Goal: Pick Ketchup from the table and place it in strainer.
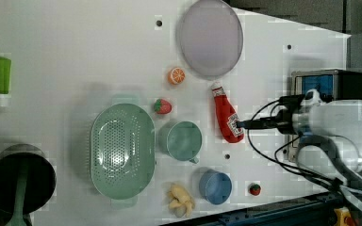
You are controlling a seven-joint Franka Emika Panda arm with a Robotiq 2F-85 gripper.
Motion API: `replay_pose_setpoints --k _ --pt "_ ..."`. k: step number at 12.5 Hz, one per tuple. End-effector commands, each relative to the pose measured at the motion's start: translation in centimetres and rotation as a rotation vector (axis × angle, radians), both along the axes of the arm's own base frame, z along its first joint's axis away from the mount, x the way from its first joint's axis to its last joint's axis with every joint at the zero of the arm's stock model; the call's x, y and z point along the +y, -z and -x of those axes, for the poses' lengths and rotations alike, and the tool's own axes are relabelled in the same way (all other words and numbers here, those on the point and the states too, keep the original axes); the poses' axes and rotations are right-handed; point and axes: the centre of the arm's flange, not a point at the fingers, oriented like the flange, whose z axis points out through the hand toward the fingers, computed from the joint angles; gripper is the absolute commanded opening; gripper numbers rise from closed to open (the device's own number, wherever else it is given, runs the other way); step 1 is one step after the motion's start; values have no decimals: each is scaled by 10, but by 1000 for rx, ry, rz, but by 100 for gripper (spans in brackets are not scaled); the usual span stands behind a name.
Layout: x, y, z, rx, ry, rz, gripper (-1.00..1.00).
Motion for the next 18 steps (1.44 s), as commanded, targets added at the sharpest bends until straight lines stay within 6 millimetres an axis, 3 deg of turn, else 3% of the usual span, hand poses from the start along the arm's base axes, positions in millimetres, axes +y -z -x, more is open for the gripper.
replay_pose_setpoints --k 1,7,8,11,14,18 --pt "6 31 -2 -23 -81 -6 100" --pt "6 80 3 -25 -80 -18 100" --pt "5 84 6 -21 -79 -19 93" --pt "5 83 7 -22 -80 -18 29" --pt "10 53 0 -56 -86 -11 29" --pt "31 -43 -11 -104 -108 17 29"
